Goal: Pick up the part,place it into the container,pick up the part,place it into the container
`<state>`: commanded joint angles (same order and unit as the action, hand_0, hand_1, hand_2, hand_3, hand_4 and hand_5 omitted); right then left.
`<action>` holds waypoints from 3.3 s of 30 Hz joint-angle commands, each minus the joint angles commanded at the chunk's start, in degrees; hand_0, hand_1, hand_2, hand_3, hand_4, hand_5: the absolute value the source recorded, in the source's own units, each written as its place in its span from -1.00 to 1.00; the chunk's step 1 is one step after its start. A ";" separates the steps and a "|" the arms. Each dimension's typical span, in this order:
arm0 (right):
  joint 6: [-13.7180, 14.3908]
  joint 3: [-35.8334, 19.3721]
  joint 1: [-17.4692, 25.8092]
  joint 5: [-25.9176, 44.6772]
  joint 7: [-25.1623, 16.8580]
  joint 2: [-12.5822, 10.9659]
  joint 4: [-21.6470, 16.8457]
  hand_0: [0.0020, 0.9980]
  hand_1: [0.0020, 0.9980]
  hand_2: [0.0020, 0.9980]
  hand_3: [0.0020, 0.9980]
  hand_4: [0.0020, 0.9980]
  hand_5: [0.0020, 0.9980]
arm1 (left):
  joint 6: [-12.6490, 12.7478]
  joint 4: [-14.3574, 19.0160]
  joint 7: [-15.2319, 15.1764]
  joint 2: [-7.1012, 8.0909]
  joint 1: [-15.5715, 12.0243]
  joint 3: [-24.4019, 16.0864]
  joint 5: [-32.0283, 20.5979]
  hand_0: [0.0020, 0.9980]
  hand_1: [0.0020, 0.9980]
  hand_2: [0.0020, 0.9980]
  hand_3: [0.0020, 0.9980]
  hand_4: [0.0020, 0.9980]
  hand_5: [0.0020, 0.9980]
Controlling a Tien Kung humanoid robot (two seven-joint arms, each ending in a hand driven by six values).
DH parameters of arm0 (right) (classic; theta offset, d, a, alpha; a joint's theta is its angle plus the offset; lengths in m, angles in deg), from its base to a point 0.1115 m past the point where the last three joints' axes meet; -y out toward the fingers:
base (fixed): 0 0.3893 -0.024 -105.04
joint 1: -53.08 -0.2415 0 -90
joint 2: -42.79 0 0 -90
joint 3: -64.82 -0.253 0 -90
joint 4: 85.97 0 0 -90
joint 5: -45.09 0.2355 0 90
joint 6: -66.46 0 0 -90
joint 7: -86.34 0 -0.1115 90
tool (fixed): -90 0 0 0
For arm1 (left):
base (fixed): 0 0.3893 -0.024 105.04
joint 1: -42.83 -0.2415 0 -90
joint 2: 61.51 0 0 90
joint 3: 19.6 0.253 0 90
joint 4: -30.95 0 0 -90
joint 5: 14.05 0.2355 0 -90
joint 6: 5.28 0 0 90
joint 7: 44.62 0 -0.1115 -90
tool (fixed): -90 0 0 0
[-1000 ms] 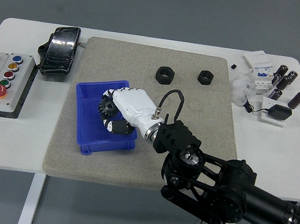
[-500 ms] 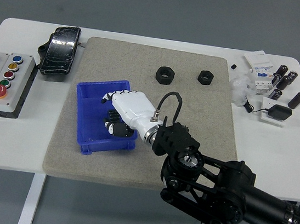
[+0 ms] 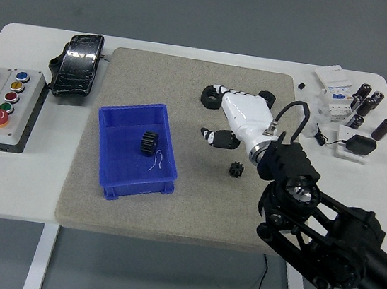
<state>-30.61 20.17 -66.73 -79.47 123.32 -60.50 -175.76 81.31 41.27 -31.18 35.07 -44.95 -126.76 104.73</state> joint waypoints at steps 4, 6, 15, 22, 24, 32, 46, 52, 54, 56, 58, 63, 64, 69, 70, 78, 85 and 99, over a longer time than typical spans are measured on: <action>-6.62 -2.36 1.49 2.80 0.00 0.15 0.06 -0.35 0.34 0.62 0.76 0.98 0.17 | -0.03 0.00 -0.15 -0.06 0.16 0.10 -0.06 0.31 0.18 0.11 0.24 0.31 -0.17; -9.07 -2.21 1.76 4.09 0.00 0.61 0.84 -0.35 0.34 0.62 0.76 0.98 0.17 | -0.08 0.00 -0.27 -0.07 0.28 0.37 -0.25 0.31 0.18 0.11 0.24 0.31 -0.17; -12.96 0.01 1.95 5.72 0.00 0.68 5.67 -0.40 0.30 0.59 0.76 1.00 0.23 | -0.03 0.00 -0.44 0.06 0.19 0.69 -0.51 0.31 0.18 0.11 0.24 0.30 -0.17; -11.95 -0.04 2.49 4.70 0.00 -0.24 6.90 -0.47 0.14 0.44 0.57 0.71 -0.05 | -0.02 0.00 -0.39 -0.05 0.06 0.63 -0.47 0.31 0.18 0.11 0.24 0.30 -0.17; -11.15 0.18 2.54 4.72 0.00 -0.37 7.30 -0.47 0.14 0.44 0.57 0.71 -0.05 | -0.03 0.00 -0.44 -0.10 0.12 0.83 -0.67 0.31 0.18 0.11 0.24 0.30 -0.17; -7.48 1.89 2.59 5.41 0.00 -0.11 9.56 -0.53 0.00 0.21 0.32 -0.25 -0.33 | -0.04 0.00 -0.58 -0.04 0.25 1.20 -1.02 0.31 0.18 0.11 0.24 0.30 -0.17; -2.61 3.35 2.79 5.57 0.00 -0.09 11.11 -0.58 -0.16 -0.16 -0.05 -0.20 -0.85 | -0.04 0.00 -0.67 -0.04 0.22 1.57 -1.40 0.31 0.18 0.11 0.24 0.31 -0.16; -0.19 3.85 2.33 5.13 0.00 -0.19 10.81 -0.58 -0.16 -0.18 -0.07 -0.22 -0.88 | -0.02 0.00 -0.66 -0.03 0.24 1.66 -1.48 0.31 0.18 0.11 0.25 0.31 -0.15; 0.65 4.02 1.51 5.34 0.00 -0.04 10.20 -0.58 -0.16 -0.18 -0.07 -0.22 -0.88 | -0.02 0.00 -0.64 -0.02 0.23 1.67 -1.47 0.31 0.18 0.11 0.25 0.31 -0.15; 2.04 4.25 0.17 5.85 0.00 0.43 9.35 -0.58 -0.16 -0.18 -0.07 -0.22 -0.88 | -0.04 0.00 -0.60 0.00 0.22 1.60 -1.34 0.31 0.18 0.11 0.25 0.31 -0.15; 4.16 4.81 -1.61 6.86 0.00 1.37 8.32 -0.54 -0.15 -0.18 -0.06 -0.24 -0.93 | -0.07 0.00 -0.58 0.03 0.24 1.54 -1.20 0.31 0.18 0.11 0.24 0.31 -0.15; 11.55 9.79 -6.21 10.77 -3.71 5.07 7.51 -0.39 0.00 0.17 0.24 -0.02 -1.00 | -0.20 0.00 -0.57 0.05 0.40 1.75 -1.26 0.31 0.18 0.11 0.24 0.32 -0.14; 13.53 11.08 -6.94 11.22 -4.87 5.94 7.78 -0.39 0.00 0.17 0.24 -0.02 -1.00 | -0.22 0.00 -0.57 0.03 0.43 1.85 -1.34 0.31 0.18 0.11 0.24 0.32 -0.14; 21.85 17.22 -9.17 14.87 -9.20 8.91 9.85 -0.16 0.32 0.44 0.40 -0.16 -0.44 | -0.26 0.00 -0.39 -0.07 0.41 1.91 -1.36 0.31 0.18 0.11 0.25 0.32 -0.13; 22.91 18.25 -9.36 15.38 -9.42 9.17 10.26 -0.16 0.32 0.44 0.40 -0.16 -0.44 | -0.25 0.00 -0.33 -0.07 0.39 1.85 -1.30 0.31 0.18 0.11 0.25 0.32 -0.13; 21.84 20.65 -9.56 8.61 -3.82 10.05 11.06 -0.22 0.43 0.62 0.59 0.20 -0.37 | -0.20 0.00 0.00 0.02 0.19 1.41 -1.02 0.31 0.18 0.11 0.25 0.32 -0.13; 17.40 21.02 -9.14 4.50 0.00 10.30 11.27 -0.21 0.49 0.71 0.79 0.64 -0.11 | -0.31 0.00 -0.07 0.00 0.41 1.72 -1.31 0.31 0.18 0.11 0.25 0.32 -0.13; 30.46 8.23 -2.80 26.79 -18.23 8.44 10.72 -0.30 0.32 0.49 0.56 0.75 0.02 | -0.44 0.00 -0.41 -0.25 0.57 1.61 -1.12 0.31 0.18 0.11 0.25 0.32 -0.13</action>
<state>-0.15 28.40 -69.53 -52.69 105.09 -52.06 -165.04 80.87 41.27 -31.59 34.82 -44.38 -125.15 103.60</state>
